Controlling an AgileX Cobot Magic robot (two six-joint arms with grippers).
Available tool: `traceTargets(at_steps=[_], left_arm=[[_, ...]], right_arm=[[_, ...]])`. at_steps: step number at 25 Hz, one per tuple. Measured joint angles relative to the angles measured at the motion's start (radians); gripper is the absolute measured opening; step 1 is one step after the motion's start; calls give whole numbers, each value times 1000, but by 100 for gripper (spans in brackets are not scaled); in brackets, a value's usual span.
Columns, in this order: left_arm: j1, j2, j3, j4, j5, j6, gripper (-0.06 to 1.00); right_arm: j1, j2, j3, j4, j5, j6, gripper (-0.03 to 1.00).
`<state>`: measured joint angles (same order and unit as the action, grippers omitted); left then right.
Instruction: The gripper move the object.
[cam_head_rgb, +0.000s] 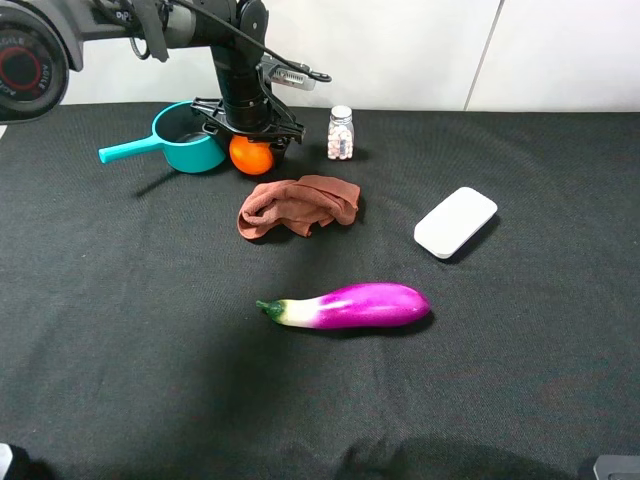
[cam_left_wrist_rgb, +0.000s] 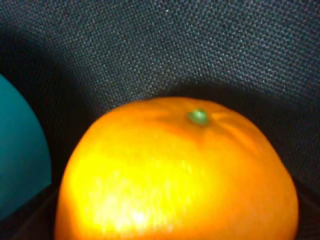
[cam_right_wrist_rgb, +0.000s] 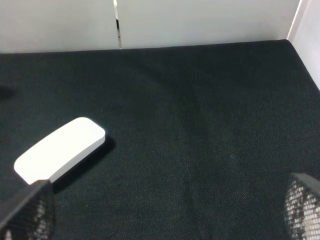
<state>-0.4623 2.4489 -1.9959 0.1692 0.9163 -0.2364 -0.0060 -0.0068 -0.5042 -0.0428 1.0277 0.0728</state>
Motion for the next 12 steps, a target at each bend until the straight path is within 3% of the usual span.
traceTargets(at_steps=[12], left_arm=[[0,0,0,-1,0,0,83]], right_arm=[[0,0,0,0,0,0,69]])
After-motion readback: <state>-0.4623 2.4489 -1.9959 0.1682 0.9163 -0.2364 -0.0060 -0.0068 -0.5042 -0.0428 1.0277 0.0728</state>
